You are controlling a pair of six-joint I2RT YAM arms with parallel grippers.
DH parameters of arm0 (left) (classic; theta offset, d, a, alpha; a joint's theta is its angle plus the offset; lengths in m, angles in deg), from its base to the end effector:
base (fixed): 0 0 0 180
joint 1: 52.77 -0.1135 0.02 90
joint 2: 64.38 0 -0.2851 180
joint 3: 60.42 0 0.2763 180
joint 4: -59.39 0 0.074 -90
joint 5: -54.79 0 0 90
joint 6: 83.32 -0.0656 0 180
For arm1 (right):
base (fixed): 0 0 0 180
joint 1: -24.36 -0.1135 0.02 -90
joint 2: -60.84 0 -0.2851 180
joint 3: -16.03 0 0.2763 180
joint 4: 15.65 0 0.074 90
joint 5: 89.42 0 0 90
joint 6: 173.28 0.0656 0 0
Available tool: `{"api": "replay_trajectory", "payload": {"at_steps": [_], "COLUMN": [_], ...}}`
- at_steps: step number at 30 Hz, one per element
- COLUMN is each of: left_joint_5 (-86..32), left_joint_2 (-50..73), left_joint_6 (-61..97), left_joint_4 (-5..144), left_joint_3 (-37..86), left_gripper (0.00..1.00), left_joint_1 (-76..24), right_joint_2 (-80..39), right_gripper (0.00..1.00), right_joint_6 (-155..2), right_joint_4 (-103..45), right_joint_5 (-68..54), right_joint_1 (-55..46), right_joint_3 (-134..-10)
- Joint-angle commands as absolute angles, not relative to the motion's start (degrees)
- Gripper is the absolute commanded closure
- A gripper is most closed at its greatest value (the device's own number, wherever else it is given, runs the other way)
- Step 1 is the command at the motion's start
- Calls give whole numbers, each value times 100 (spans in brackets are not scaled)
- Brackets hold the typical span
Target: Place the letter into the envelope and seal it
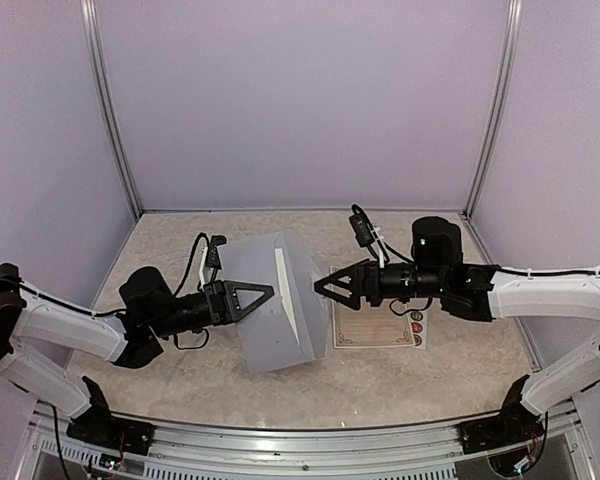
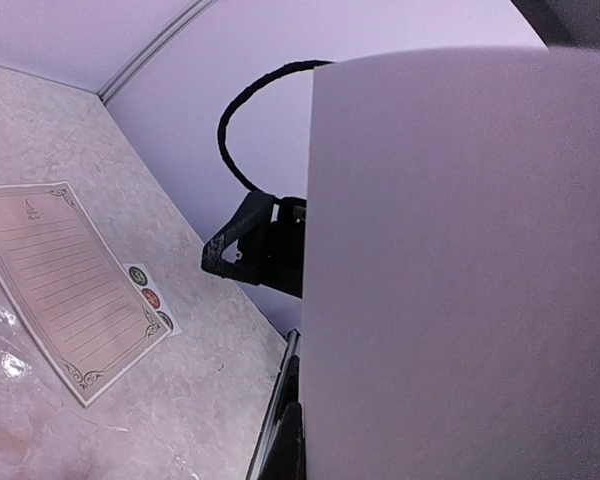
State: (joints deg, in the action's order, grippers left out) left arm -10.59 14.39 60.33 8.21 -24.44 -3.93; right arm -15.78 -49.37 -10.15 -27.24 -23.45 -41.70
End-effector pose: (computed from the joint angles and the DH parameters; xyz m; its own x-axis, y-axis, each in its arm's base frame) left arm 0.1765 -0.2434 0.2249 -0.7128 -0.2971 -0.6353 0.6438 0.0823 -0.7608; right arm 0.2083 0.2753 0.2708 -0.6648 0.0013 -0.7471 -0.7101 0.3095 0.6324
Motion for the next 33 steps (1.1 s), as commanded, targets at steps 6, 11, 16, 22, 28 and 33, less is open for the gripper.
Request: {"api": "replay_trajectory", "payload": {"at_steps": [6,11,16,22,28,33], "left_joint_5": [-1201,-1993,-3684,-4887,-4522,-3620], "left_joint_2": [1497,1130,90,-835,25,1706], "left_joint_6": [5935,5803,5397,5367,5219,5238], "left_joint_4": [1420,2956,5600,6911,6142,5239], "left_joint_3": [-2324,-2431,-2226,-2026,-1424,-491], "left_gripper": [91,55,30,19,21,25], "left_joint_1": [-529,-921,-1040,-1104,-677,-360], "right_joint_2": [-2397,-3090,-4078,-5040,-4353,-3668], "right_gripper": [87,100,100,43,20,19], "right_joint_6": [-4946,-4611,-4284,-4723,-5160,-5558], "right_joint_4": [-889,-1156,-1069,-2048,-2771,-3243], "right_joint_5": [-3239,-2377,-2224,-1686,-931,-996], "right_joint_1": [-2535,-2534,-2525,-2523,-2110,-1147], "right_joint_3": [-4666,-5036,-5535,-6537,-6203,-5470]}}
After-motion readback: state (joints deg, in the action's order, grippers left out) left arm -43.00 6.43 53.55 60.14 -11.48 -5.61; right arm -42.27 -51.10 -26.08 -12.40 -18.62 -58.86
